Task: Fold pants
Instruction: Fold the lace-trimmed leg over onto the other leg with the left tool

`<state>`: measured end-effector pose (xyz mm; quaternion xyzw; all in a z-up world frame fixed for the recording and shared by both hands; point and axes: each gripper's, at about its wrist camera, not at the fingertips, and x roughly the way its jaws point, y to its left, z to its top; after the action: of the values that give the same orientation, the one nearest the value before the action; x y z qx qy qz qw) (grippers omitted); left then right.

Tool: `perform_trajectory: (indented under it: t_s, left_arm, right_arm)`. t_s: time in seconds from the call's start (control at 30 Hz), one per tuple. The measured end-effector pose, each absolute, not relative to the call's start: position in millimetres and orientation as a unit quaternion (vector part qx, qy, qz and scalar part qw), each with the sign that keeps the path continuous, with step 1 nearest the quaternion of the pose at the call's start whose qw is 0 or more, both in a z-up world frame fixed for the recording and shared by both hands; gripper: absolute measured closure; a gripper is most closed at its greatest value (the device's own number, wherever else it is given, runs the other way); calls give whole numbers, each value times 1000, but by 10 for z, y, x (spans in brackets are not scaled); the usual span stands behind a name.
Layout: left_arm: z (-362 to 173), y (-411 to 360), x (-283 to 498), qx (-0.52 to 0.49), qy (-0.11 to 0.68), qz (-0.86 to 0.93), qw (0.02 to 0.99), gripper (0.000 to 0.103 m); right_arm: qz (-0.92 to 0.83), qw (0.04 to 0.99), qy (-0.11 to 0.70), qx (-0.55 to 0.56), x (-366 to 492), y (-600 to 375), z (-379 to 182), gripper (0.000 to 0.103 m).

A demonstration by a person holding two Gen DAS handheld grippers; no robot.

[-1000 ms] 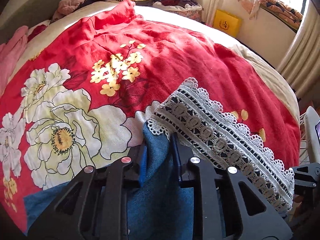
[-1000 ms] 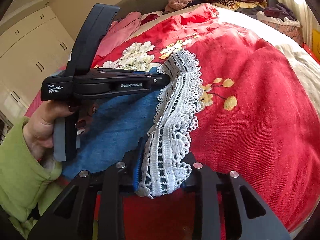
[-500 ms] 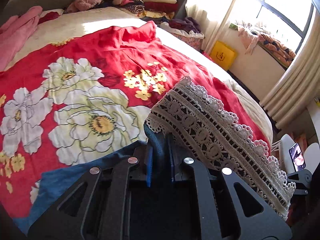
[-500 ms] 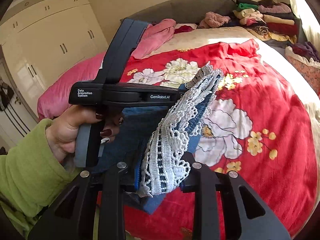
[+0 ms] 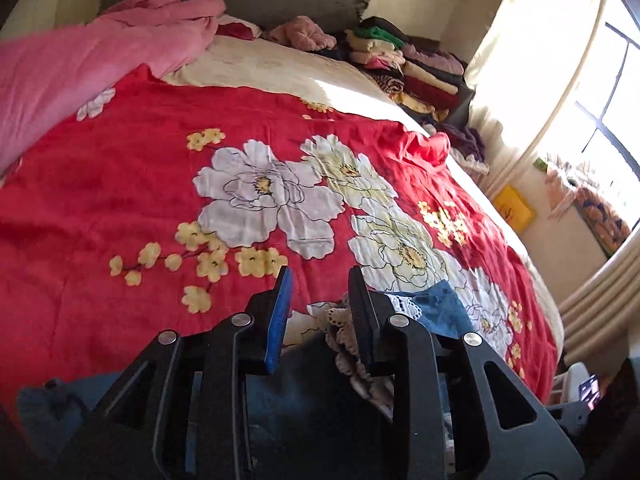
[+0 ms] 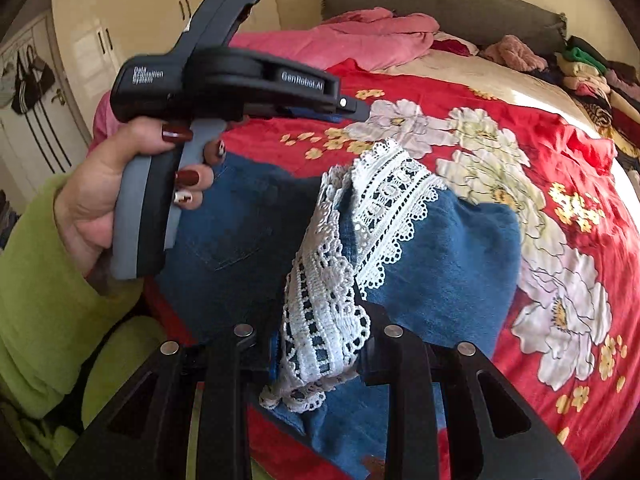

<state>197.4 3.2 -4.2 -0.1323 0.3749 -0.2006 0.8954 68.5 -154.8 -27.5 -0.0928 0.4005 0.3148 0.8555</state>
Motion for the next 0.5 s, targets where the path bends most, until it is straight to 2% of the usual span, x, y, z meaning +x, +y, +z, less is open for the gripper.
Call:
perform_trajectory:
  t_s: [0.13,0.2,0.27,0.33,0.5]
  left_arm:
    - [-194,153,1907,-178,371,-205,888,74]
    - [-282,132,1906,-193,379,-215,879,70]
    - [-336,80,1899,-191,385,-221,875,63]
    - [-368,76,1885,-184,387,-222,876,60]
    - [-450,58,1920,-198,397,-239,864,51]
  right_arm:
    - [316,846,411,-126,679,-1216,-448,77]
    - [313,841,415,-151,669,-1109,-513,73]
    - [327,832,427,-141,656,-1103,-534,63]
    - [343,823,434,-125,634,-1149,-507,59]
    - [359,834,411,-85,556,-1518,-213,54]
